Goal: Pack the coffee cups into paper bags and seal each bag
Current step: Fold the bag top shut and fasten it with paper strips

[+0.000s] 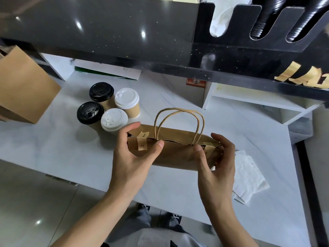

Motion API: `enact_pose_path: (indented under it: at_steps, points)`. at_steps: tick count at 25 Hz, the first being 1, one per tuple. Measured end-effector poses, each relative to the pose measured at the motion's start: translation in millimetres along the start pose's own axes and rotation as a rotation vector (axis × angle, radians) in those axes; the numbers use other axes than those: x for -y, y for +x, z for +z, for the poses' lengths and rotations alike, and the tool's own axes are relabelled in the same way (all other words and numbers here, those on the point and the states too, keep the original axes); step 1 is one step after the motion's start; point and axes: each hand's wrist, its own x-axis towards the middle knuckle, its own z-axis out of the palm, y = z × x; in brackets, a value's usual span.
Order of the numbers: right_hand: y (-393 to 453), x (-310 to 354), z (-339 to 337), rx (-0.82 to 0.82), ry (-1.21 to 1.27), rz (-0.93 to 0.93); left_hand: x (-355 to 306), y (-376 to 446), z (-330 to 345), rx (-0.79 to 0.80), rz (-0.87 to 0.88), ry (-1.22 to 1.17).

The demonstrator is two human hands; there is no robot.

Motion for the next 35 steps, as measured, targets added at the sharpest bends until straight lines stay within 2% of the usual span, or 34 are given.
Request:
enact_pose_path:
  at_steps: [4,7,10,13,15,16,19,22,24,27,29,35]
  points:
    - [4.0,-4.0,-2.9,0.003,-0.028,0.020,7.2,-1.4,-1.2,0.021,-0.062,0.038]
    - [8.4,-3.1,-4.3,0.025,-0.047,0.025,5.9,3.5,-4.7,0.068,-0.032,0.093]
    - [14.4,-1.9,-5.7,0.035,-0.095,0.025,0.8,14.4,-11.8,0.183,-0.041,0.125]
    - [15.4,-3.4,-7.7,-0.099,-0.197,-0.055,-1.6,24.3,-18.4,0.269,-0.074,0.107]
    - [12.1,-2.4,-7.4,-0.190,-0.244,-0.134,-2.6,35.9,-22.9,0.295,0.013,0.163]
    - [9.2,-1.4,-5.2,-0.176,-0.237,-0.131,-4.7,43.4,-24.3,0.337,0.074,0.188]
    - [-0.3,-0.7,7.0,-0.038,-0.242,-0.043,-6.6,74.3,-20.4,0.567,0.125,0.149]
    - [-1.9,0.5,20.5,0.013,-0.211,0.046,-10.8,97.0,-8.5,0.819,0.040,0.104]
    - [-0.8,1.3,25.5,0.024,-0.214,0.073,-13.5,105.3,-0.8,0.930,-0.023,0.123]
    - [-0.2,8.7,30.1,0.023,-0.223,0.096,-16.8,112.1,7.3,1.033,-0.076,0.132]
    - [0.1,14.0,32.2,0.002,-0.235,0.113,-18.9,113.6,12.4,1.097,-0.053,0.160]
    - [2.0,16.5,36.2,-0.030,-0.221,0.194,-22.0,115.4,16.5,1.119,-0.027,0.224]
